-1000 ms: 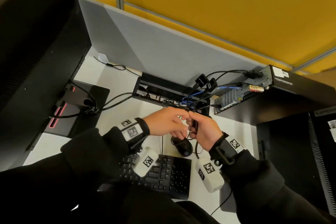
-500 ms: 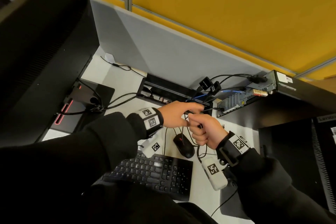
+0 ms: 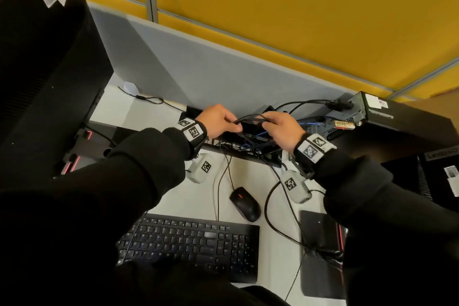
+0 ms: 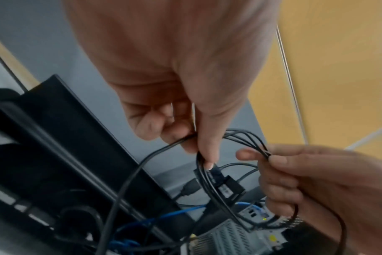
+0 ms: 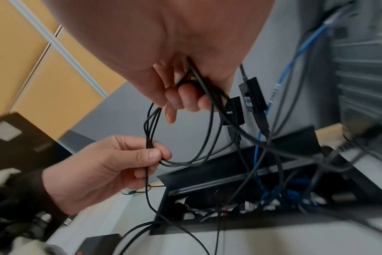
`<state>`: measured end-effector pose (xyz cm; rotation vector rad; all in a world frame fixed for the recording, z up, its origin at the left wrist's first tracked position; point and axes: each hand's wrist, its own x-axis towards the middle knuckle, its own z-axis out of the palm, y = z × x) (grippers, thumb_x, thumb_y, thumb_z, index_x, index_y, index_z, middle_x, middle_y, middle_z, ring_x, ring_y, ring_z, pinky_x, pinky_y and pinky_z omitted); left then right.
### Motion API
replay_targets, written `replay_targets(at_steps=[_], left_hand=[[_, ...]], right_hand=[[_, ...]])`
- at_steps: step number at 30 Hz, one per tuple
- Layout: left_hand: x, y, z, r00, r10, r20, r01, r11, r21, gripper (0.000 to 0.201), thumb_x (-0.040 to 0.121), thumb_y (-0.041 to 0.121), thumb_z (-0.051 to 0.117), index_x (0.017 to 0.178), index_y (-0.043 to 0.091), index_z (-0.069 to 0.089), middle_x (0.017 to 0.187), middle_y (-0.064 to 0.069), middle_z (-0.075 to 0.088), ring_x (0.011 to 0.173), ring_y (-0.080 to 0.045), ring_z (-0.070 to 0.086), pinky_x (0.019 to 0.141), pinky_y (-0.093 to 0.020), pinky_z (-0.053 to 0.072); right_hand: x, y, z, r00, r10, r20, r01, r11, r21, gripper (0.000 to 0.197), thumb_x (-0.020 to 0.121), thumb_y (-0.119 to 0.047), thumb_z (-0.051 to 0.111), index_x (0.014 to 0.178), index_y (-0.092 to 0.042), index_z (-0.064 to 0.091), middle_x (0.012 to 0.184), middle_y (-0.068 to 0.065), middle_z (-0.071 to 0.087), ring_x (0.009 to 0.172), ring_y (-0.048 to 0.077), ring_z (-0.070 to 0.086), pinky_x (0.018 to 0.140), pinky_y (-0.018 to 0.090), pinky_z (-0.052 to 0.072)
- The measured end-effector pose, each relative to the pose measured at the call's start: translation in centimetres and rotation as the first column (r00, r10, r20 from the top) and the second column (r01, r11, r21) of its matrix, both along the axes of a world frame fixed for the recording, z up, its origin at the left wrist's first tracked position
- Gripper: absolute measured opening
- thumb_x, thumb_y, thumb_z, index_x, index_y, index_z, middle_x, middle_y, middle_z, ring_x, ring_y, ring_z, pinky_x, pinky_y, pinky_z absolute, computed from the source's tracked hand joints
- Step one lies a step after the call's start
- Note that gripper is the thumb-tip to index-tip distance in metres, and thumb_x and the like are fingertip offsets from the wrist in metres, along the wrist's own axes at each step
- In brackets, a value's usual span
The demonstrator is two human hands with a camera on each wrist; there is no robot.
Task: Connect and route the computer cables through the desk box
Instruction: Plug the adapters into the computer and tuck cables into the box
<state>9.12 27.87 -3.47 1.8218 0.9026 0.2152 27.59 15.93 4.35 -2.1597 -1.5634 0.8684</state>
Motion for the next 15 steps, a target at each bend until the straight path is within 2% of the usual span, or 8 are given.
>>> replay_targets(at_steps=[2, 3, 5, 7, 9, 12, 14, 15], left_hand=[[0.0, 0.9, -1.1, 0.996, 0.056, -0.065, -0.052, 0.997, 0.062, 0.016, 0.085, 0.037, 0.080, 0.081, 0.021, 0.082, 0.068, 0.000, 0.074, 0.059, -0.010, 0.059, 0.061, -0.026, 0.048], [0.0, 1.2, -1.8, 0.993, 0.078, -0.090, -0.070, 0.994, 0.083, 0.021, 0.087, 0.036, 0.079, 0.077, 0.017, 0.080, 0.063, -0.001, 0.069, 0.054, -0.011, 0.056, 0.057, -0.024, 0.046], [-0.2, 1.6, -3.5, 0.982, 0.130, -0.139, -0.111, 0.985, 0.136, 0.028, 0.090, 0.031, 0.075, 0.070, 0.012, 0.076, 0.055, 0.000, 0.058, 0.049, -0.010, 0.048, 0.053, -0.021, 0.038], [-0.2, 1.9, -5.2, 0.970, 0.174, -0.173, -0.143, 0.974, 0.175, 0.022, 0.091, 0.031, 0.074, 0.075, 0.016, 0.079, 0.061, 0.000, 0.063, 0.056, -0.010, 0.056, 0.059, -0.022, 0.044], [-0.1, 2.1, -6.8, 0.955, 0.198, -0.219, -0.154, 0.967, 0.202, 0.017, 0.092, 0.031, 0.073, 0.086, 0.018, 0.082, 0.070, -0.002, 0.070, 0.067, -0.014, 0.064, 0.066, -0.026, 0.051], [0.5, 2.4, -8.8, 0.927, 0.189, -0.323, -0.127, 0.971, 0.203, 0.018, 0.093, 0.029, 0.072, 0.085, 0.016, 0.081, 0.067, -0.002, 0.067, 0.067, -0.017, 0.064, 0.062, -0.024, 0.047], [0.8, 2.4, -9.7, 0.904, 0.167, -0.394, -0.091, 0.975, 0.205, 0.020, 0.093, 0.030, 0.070, 0.084, 0.014, 0.078, 0.070, -0.002, 0.065, 0.075, -0.023, 0.068, 0.064, -0.026, 0.049], [1.2, 2.6, -10.0, 0.890, 0.158, -0.427, -0.070, 0.974, 0.214, 0.018, 0.093, 0.030, 0.070, 0.086, 0.014, 0.076, 0.078, -0.005, 0.067, 0.081, -0.027, 0.070, 0.068, -0.029, 0.052]], right_hand=[[0.1, 1.7, -0.4, 0.989, 0.103, 0.108, -0.095, 0.993, -0.073, 0.024, 0.096, -0.011, 0.054, 0.108, -0.019, 0.073, 0.084, 0.001, 0.070, 0.073, 0.014, 0.062, 0.067, 0.028, 0.046], [0.2, 2.4, -0.9, 0.979, 0.142, 0.143, -0.126, 0.986, -0.113, 0.022, 0.096, -0.012, 0.056, 0.106, -0.020, 0.074, 0.082, 0.002, 0.071, 0.074, 0.016, 0.065, 0.067, 0.030, 0.048], [0.5, 3.7, -2.2, 0.966, 0.174, 0.191, -0.143, 0.976, -0.163, 0.019, 0.096, -0.015, 0.061, 0.106, -0.022, 0.076, 0.088, 0.003, 0.075, 0.084, 0.018, 0.070, 0.076, 0.028, 0.054], [1.0, 4.8, -4.2, 0.955, 0.176, 0.238, -0.135, 0.975, -0.179, 0.019, 0.094, -0.016, 0.067, 0.109, -0.022, 0.077, 0.099, 0.002, 0.076, 0.094, 0.018, 0.070, 0.086, 0.024, 0.051], [0.9, 5.7, -6.1, 0.940, 0.188, 0.284, -0.134, 0.971, -0.200, 0.020, 0.092, -0.014, 0.069, 0.107, -0.022, 0.079, 0.102, 0.004, 0.076, 0.096, 0.021, 0.070, 0.090, 0.026, 0.053], [0.4, 6.8, -8.5, 0.904, 0.232, 0.359, -0.137, 0.953, -0.272, 0.021, 0.088, -0.014, 0.066, 0.099, -0.027, 0.079, 0.094, 0.008, 0.074, 0.092, 0.030, 0.070, 0.085, 0.037, 0.058], [-0.1, 7.1, -9.3, 0.877, 0.266, 0.400, -0.134, 0.935, -0.327, 0.023, 0.088, -0.011, 0.063, 0.097, -0.025, 0.078, 0.090, 0.011, 0.071, 0.088, 0.034, 0.068, 0.078, 0.035, 0.058], [-0.2, 7.3, -9.7, 0.858, 0.293, 0.422, -0.136, 0.922, -0.363, 0.024, 0.089, -0.010, 0.061, 0.099, -0.023, 0.078, 0.091, 0.012, 0.070, 0.089, 0.035, 0.068, 0.077, 0.035, 0.057]])
